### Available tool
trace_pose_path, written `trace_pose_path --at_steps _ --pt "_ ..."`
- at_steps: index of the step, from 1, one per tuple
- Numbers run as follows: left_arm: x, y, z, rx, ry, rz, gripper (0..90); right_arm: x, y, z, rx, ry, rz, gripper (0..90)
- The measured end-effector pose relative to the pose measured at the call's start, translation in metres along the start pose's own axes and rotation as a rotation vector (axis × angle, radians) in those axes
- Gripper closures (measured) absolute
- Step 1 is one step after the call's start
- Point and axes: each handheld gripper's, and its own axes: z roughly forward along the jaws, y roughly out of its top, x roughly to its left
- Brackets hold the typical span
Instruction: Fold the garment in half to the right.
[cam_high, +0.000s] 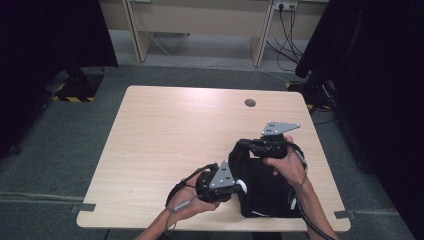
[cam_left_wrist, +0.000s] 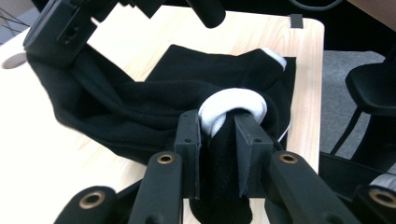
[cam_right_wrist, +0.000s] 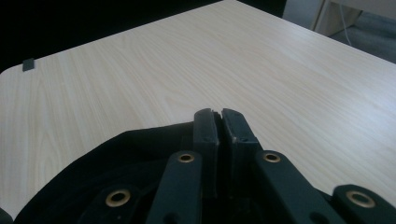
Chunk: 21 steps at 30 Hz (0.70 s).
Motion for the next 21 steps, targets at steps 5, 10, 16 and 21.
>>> trace_pose_path --at_steps 5,10,16,21 --pt "-0.005 0.01 0.02 0.013 -0.028 0.007 73.1 -0.013 -0.019 -0.011 0.0 -0.014 0.032 85.1" --pt "-0.014 0.021 0.046 0.021 -0.052 0.025 73.0 -0.022 -0.032 -0.022 0.003 -0.041 0.052 84.7" --pt "-0.022 0.028 0.076 0.024 -0.07 0.024 72.9 -0.032 -0.046 -0.036 0.021 -0.083 0.074 83.8" --pt "-0.025 0.025 0.099 0.032 -0.087 0.005 71.6 -0.042 -0.058 -0.041 0.047 -0.114 0.098 76.1"
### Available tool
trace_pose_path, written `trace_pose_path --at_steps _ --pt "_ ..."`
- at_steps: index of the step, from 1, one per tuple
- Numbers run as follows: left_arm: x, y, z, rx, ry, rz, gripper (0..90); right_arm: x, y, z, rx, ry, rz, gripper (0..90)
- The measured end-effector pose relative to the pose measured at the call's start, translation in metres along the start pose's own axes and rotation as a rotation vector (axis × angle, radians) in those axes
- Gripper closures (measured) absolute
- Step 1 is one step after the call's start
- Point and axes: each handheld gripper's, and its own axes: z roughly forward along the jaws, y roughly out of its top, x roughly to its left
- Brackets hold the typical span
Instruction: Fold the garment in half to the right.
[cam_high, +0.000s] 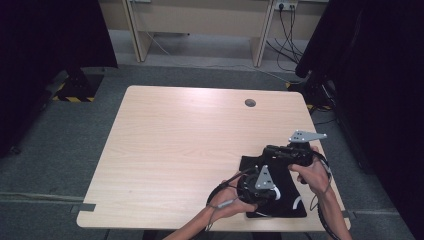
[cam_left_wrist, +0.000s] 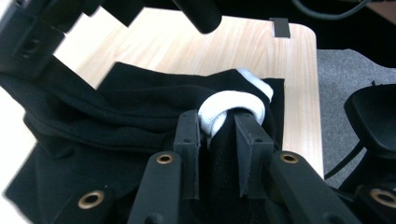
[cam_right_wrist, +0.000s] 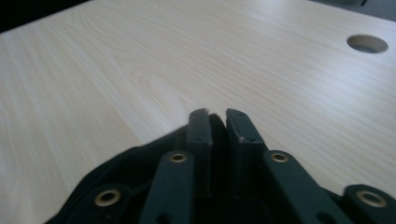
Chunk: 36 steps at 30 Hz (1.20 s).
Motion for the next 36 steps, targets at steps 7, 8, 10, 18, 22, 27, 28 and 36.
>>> trace_pose_path --at_steps 7,8,10,18,22,27,28,36 --pt "0.003 -0.004 -0.008 -0.099 -0.038 -0.063 38.3 -0.003 -0.005 0.002 0.055 -0.095 0.045 46.1" --pt "0.003 -0.004 -0.014 -0.122 -0.037 -0.074 34.9 -0.003 -0.005 0.001 0.06 -0.106 0.05 43.0" --pt "0.003 -0.006 -0.027 -0.156 -0.037 -0.091 31.1 -0.003 -0.005 0.002 0.089 -0.132 0.062 38.0" --pt "0.013 -0.036 -0.041 -0.112 0.042 -0.204 19.9 0.0 -0.001 0.004 0.126 -0.163 0.111 34.0" --pt "0.018 -0.053 -0.025 -0.019 0.116 -0.259 16.3 0.004 0.001 0.013 0.172 -0.198 0.113 34.0" --pt "0.015 -0.065 -0.005 0.062 0.128 -0.285 11.9 0.006 -0.011 0.025 0.281 -0.197 0.083 55.0" --pt "0.015 -0.066 -0.004 0.067 0.129 -0.284 11.7 0.007 -0.012 0.024 0.278 -0.192 0.06 65.8" --pt "0.01 -0.067 -0.001 0.096 0.16 -0.274 12.2 0.014 0.008 -0.021 0.172 -0.253 -0.074 84.4"
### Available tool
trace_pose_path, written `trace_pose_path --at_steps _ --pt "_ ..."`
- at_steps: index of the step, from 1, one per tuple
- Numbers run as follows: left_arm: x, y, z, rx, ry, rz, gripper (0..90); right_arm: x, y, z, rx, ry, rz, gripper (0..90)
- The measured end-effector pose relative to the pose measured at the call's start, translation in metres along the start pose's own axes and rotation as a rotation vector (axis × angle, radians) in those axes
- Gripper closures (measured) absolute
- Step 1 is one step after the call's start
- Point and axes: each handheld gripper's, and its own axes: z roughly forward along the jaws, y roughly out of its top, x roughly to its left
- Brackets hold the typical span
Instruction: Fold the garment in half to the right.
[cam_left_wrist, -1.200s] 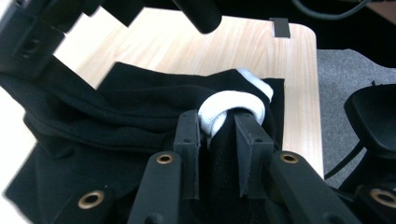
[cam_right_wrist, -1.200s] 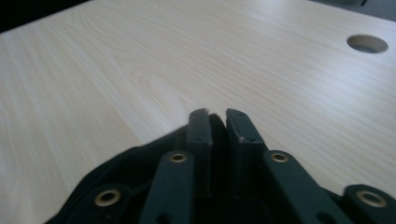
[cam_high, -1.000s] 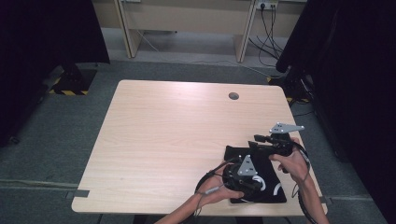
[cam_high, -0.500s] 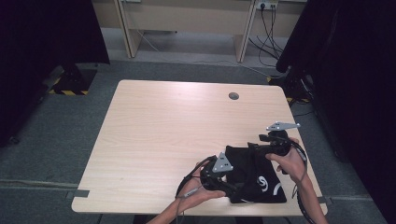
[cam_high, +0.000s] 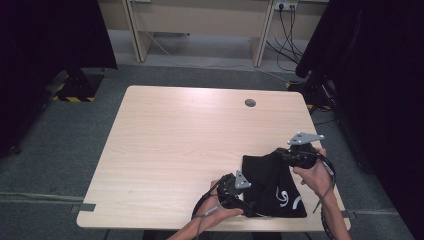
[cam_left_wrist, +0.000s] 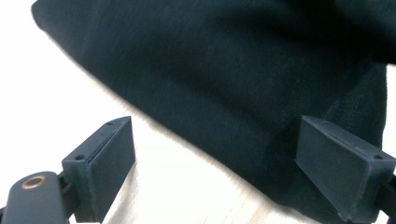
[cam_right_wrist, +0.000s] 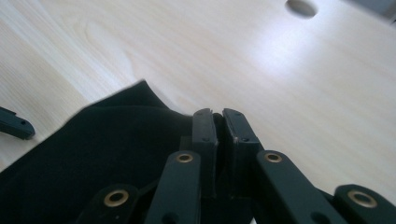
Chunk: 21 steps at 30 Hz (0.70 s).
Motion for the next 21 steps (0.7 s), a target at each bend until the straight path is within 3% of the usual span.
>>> trace_pose_path --at_steps 2,4,8,12,16,21 --pt "-0.003 0.0 0.0 0.001 0.008 0.004 13.0 -0.001 -0.003 -0.01 -0.015 -0.007 0.0 84.4" --pt "-0.003 0.0 0.0 0.004 0.01 0.005 13.2 -0.005 -0.013 -0.009 0.009 -0.025 0.007 84.4" --pt "-0.002 0.0 0.0 0.004 0.007 0.0 14.5 -0.021 -0.046 0.019 0.099 -0.035 0.069 84.3" --pt "0.0 0.001 0.0 0.005 0.009 0.001 14.6 -0.029 -0.066 0.038 0.092 -0.006 0.103 84.1" --pt "0.004 -0.002 -0.004 0.006 0.018 0.0 16.4 -0.03 -0.064 0.041 0.082 0.005 0.102 83.3" --pt "0.029 -0.014 -0.022 0.017 0.062 -0.04 17.3 -0.022 -0.047 0.06 0.062 0.04 0.083 82.0"
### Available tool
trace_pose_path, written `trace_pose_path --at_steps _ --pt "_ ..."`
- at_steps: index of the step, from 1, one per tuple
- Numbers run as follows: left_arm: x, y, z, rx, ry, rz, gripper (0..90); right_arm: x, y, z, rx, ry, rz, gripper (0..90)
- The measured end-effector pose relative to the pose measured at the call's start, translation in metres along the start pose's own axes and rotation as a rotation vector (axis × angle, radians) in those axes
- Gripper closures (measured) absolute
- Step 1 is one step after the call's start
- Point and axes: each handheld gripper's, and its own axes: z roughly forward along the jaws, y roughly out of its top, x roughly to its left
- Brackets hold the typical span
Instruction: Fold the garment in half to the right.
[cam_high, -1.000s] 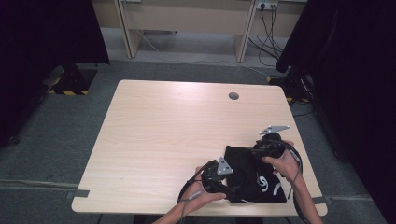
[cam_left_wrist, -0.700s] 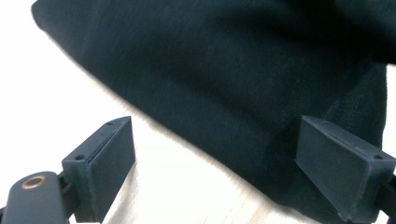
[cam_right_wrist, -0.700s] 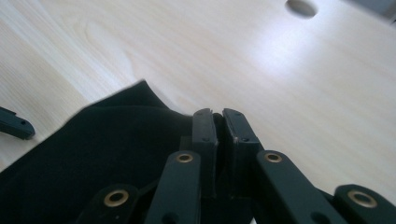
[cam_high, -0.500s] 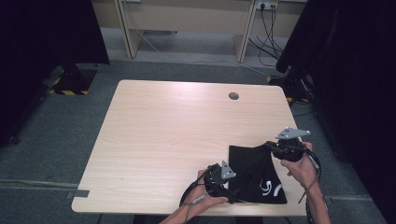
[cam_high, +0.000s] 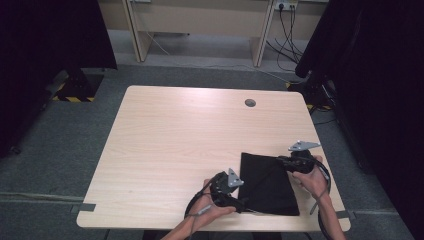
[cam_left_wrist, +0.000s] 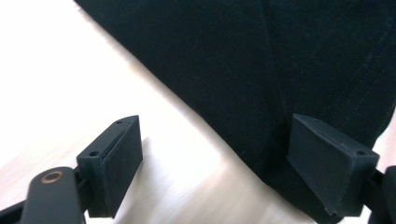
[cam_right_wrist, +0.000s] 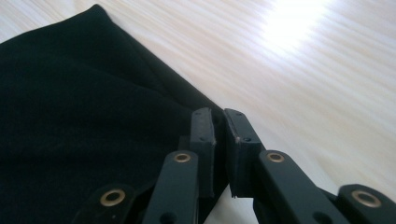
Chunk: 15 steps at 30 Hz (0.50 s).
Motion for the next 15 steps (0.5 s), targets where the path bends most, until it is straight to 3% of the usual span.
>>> trace_pose_path --at_steps 3,7,10,12,15 --pt "0.018 -0.008 -0.015 -0.005 0.021 -0.009 18.2 0.011 0.017 0.015 0.001 0.017 -0.019 78.9" --pt "0.028 -0.004 -0.034 -0.066 0.031 -0.013 17.3 0.024 0.037 0.027 0.002 -0.013 0.0 54.7" --pt "0.041 0.011 -0.045 -0.128 0.054 -0.052 15.4 0.029 0.039 0.014 -0.045 -0.012 0.034 45.8" --pt "0.046 0.016 -0.044 -0.135 0.071 -0.054 15.1 0.033 0.038 -0.004 -0.075 -0.032 0.049 43.3" --pt "0.07 0.035 -0.024 -0.115 0.136 -0.102 15.1 0.04 0.028 -0.027 -0.083 -0.027 0.053 42.6"
